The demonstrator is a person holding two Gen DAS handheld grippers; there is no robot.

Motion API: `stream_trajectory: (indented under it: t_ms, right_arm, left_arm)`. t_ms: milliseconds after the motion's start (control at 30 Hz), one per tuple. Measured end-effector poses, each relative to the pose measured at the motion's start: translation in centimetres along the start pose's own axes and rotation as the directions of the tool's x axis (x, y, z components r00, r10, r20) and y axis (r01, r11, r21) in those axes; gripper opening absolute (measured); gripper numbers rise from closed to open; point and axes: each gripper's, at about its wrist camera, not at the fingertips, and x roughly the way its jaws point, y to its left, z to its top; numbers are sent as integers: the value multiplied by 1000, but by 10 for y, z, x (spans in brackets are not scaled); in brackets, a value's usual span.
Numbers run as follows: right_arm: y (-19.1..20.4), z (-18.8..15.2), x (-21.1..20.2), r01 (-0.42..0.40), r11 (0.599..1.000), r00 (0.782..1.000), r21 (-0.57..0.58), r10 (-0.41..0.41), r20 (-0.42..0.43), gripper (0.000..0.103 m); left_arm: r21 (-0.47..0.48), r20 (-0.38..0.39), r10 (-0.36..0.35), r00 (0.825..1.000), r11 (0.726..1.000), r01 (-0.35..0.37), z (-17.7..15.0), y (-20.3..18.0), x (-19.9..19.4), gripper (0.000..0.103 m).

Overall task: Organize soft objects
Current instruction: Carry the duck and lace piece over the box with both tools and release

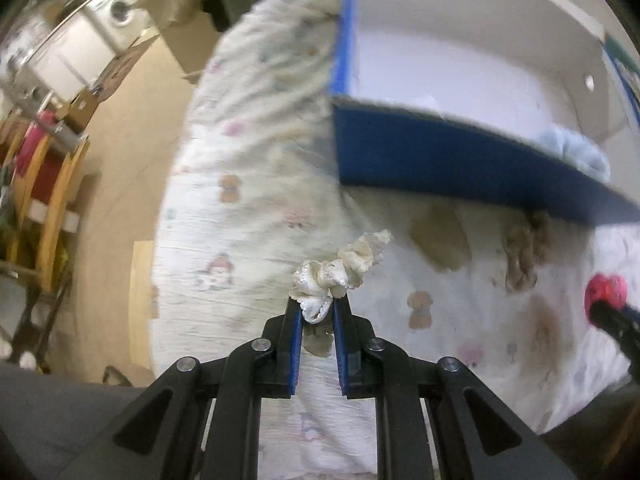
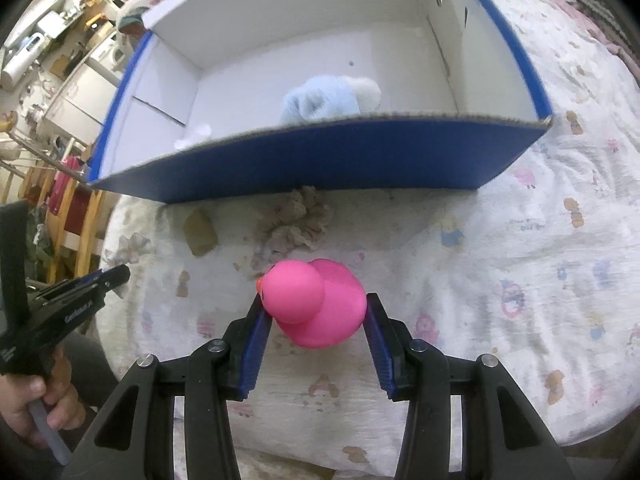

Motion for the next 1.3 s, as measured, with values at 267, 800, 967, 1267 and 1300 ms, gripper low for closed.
stream_trajectory:
  t_ms: [267, 800, 967, 1267, 1300]
  right_arm:
    - [16, 3, -32, -48, 998, 992, -39, 52, 113, 49]
    - [11, 33, -103, -59, 997, 916, -57, 77, 395, 49]
    - [4, 53, -107, -84, 995, 905, -50, 97, 415, 49]
    - [-5, 81, -98, -135, 990, 905, -39, 139, 401, 49]
    - [-6, 85, -97, -127, 991, 906, -42, 133, 403, 49]
  left_arm:
    - [-71, 152, 21, 988, 997, -10, 2, 11, -43, 13]
    - [-27, 425, -19, 905, 999, 33, 48, -15, -131, 13]
    - [-3, 446, -13, 895, 1000, 16, 70, -25, -133, 13]
    - [44, 450, -19, 893, 999, -1, 106, -44, -121, 13]
    - [47, 451, -19, 893, 999, -2, 109, -47, -120, 13]
